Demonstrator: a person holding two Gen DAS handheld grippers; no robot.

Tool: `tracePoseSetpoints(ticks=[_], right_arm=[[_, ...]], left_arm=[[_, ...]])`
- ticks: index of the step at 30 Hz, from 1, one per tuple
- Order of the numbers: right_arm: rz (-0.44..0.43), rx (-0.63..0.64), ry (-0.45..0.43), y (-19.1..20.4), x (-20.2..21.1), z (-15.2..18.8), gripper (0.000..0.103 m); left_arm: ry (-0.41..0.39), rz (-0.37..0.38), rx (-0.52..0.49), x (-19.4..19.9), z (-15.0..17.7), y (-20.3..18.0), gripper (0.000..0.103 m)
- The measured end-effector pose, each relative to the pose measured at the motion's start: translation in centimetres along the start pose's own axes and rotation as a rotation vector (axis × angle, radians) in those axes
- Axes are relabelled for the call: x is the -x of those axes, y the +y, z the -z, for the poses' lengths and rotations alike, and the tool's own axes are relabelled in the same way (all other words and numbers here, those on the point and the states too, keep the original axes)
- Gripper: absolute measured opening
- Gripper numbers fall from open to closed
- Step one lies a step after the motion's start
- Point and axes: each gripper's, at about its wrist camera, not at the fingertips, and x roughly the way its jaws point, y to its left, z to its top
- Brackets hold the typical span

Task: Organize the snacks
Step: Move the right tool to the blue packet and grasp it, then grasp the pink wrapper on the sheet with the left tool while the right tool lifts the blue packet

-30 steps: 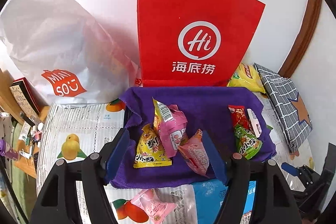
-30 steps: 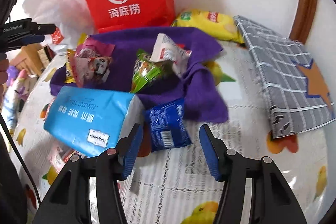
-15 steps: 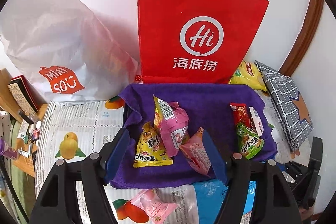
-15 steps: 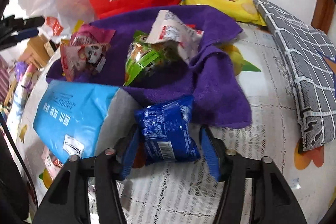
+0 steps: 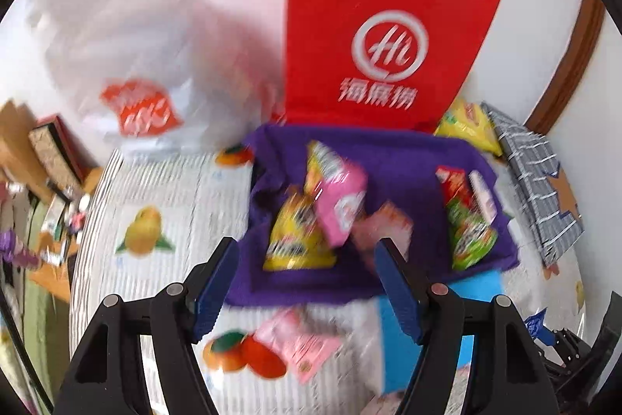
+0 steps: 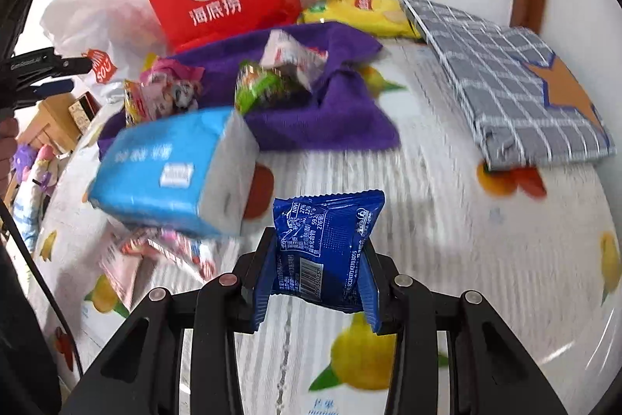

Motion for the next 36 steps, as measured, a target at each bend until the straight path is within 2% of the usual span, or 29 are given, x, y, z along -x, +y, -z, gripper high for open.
tracePoseSetpoints(ticks=[4,7,14,18,21,24,28,29,30,31,32,36], right_arm=[[0.043,0.009,-0.017,1.0,-1.0,1.5,0.039],[0.056,0.018,-0.048,1.4,-0.8,1.8,0.039],[0.058,-0.011,-0.113,1.2,-1.1,2.4,0.041],[0.059,-0.013,-0.115,1.3,-1.3,2.2,0.042],[0.059,-0.014,-0.115,1.2,-1.3,2.2,0.042],[0.083,0.002,-0.111,1.6,-1.4,2.2,0.042],[0.095,0.012,-0.108,1.8,-1.5,2.2,0.043],[0.092,0.009,-0.109,1.8,-1.5,2.2,0.043],[0.086,0.005,-0.110,1.7,-1.5,2.2,0.043],[0.080,0.001,-0.111,1.5,-1.5,2.2,0.043],[0.077,-0.002,-0.111,1.5,-1.5,2.2,0.043],[0.084,0.003,-0.110,1.6,-1.5,2.2,0.043]], left_arm=[[0.056,-0.022,0.062,-1.2,3.1,2.3,0.070],[0.109,-0.004,0.119,-2.5,5.2,3.8,0.070],[0.131,0.041,0.198,-4.6,6.6,4.3,0.070],[0.152,0.021,0.212,-6.4,6.6,3.5,0.070],[0.167,0.037,0.218,-7.4,7.1,3.1,0.070],[0.154,-0.001,0.168,-7.2,7.9,2.2,0.069],[0.135,-0.015,0.140,-6.9,8.7,1.8,0.068],[0.132,-0.016,0.141,-6.9,8.7,1.9,0.067],[0.124,-0.022,0.137,-6.7,8.7,2.0,0.059],[0.115,-0.026,0.127,-6.6,8.7,2.0,0.045],[0.100,-0.044,0.102,-6.5,9.1,2.0,0.041],[0.056,-0.007,0.073,-5.2,10.9,2.5,0.039]])
